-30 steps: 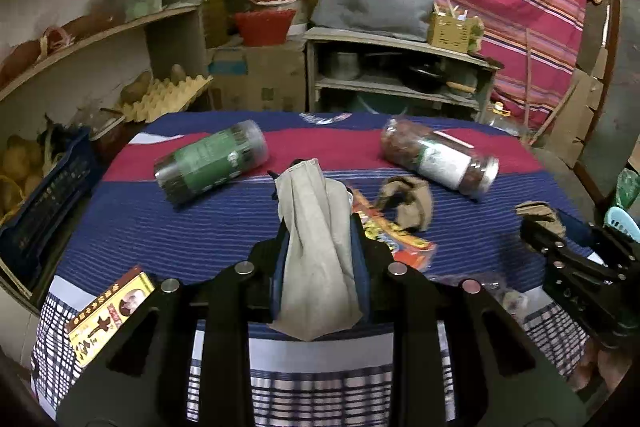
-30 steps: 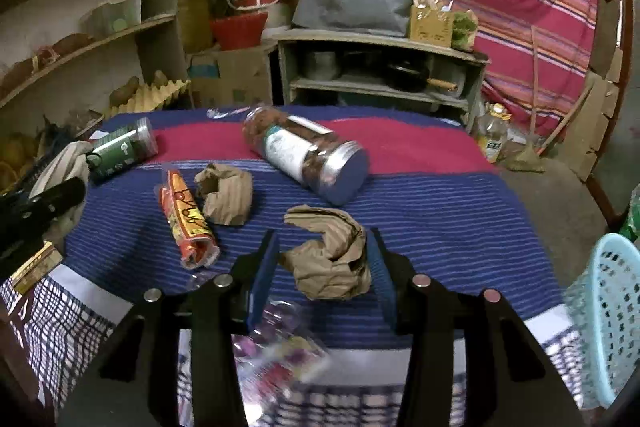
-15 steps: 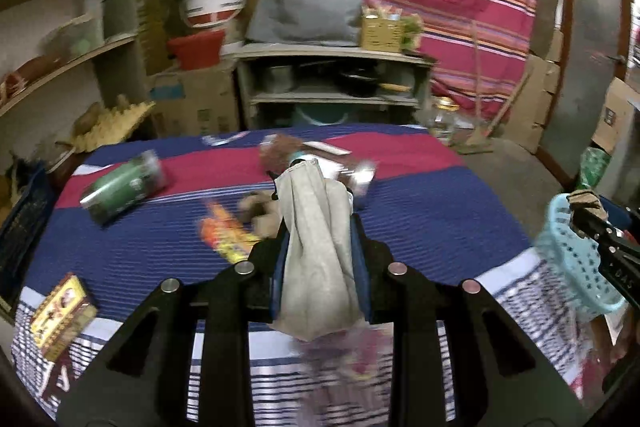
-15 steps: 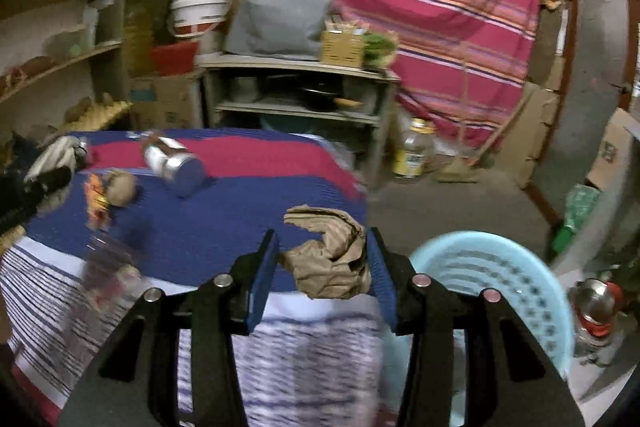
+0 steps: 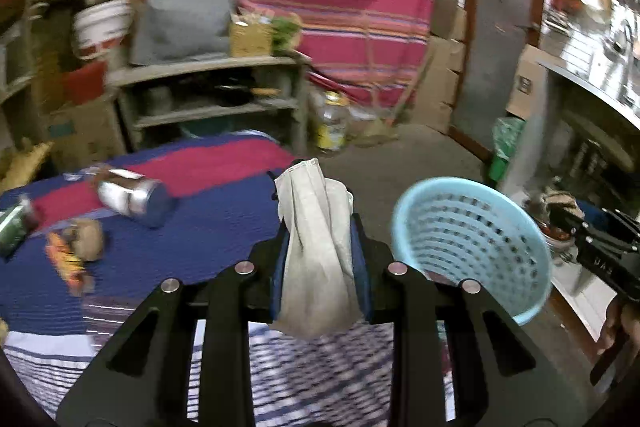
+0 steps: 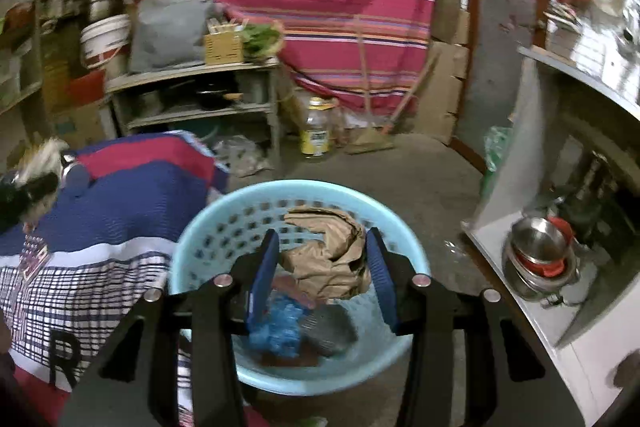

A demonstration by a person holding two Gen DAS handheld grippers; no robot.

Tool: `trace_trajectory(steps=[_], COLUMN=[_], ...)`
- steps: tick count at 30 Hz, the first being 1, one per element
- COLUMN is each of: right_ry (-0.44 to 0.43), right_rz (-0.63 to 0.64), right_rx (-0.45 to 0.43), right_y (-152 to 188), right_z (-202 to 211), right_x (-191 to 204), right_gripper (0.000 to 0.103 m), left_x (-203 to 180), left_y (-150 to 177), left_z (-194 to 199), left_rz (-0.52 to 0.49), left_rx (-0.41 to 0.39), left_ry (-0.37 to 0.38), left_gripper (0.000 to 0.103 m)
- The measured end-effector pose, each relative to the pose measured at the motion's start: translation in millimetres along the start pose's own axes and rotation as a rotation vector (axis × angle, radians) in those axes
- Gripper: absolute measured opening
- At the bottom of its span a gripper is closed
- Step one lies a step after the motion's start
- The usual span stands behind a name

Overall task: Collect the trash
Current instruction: 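Carry the brown paper and beige cloth toward the blue basket with both tools, then open the left tool over the basket to drop the beige cloth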

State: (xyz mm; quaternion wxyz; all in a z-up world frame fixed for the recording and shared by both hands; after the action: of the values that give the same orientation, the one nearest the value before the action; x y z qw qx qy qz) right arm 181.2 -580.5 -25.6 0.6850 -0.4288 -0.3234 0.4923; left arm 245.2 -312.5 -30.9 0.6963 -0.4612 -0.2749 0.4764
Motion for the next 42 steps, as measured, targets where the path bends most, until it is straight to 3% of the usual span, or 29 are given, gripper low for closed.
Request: trace_trajectory(steps=[10, 20, 23, 27, 30, 34, 42], right_ry=[0.023, 0.025, 0.025, 0.025, 0.023, 0.013, -0.014], right_rz=[-0.04, -0.066, -0.07, -0.068, -0.07, -0.076, -0.073], right_rx=[0.036, 0.051, 0.055, 0.056, 0.057, 0.061, 0.061], right_y=[28, 35, 35, 35, 34, 35, 31], right_z=[-16, -35, -38, -40, -41, -43, -51], right_x=[-36, -43, -43, -42, -40, -34, -11], right_gripper=[0.045, 0.045, 0.045, 0.045, 0.045, 0.045, 0.045], left_x=[-93, -134, -136, -129, -122, -104, -57], left_y=[15, 15, 11, 2, -3, -10, -23], left_z=[-51, -94, -99, -98, -95, -85, -51], left_rz=[-0.071, -0.102, -0.096, -0.074, -0.064, -0.072, -0.066], left_rx=[0.056, 0.086, 0.092, 0.08, 0.065, 0.045, -0.002], left_ry=[0.139, 0.19, 0.197, 0.187, 0.173, 0.125, 0.025], left_gripper=[0.027, 0.03, 0.036, 0.057, 0.065, 0.08, 0.096])
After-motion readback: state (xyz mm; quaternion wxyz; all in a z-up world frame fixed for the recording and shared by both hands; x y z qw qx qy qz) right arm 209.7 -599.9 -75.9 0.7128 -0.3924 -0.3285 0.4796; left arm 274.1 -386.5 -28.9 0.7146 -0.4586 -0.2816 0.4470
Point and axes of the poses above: each gripper's, at about its wrist camera, not at the fingertips, and z roughly against the way its jaws point, x to its left, y to its underside, the point moved 9 cm from there along -z, roughly the way its jaws point, and after that the axes turned 9 degrees about -x, right-handed, at the moved point
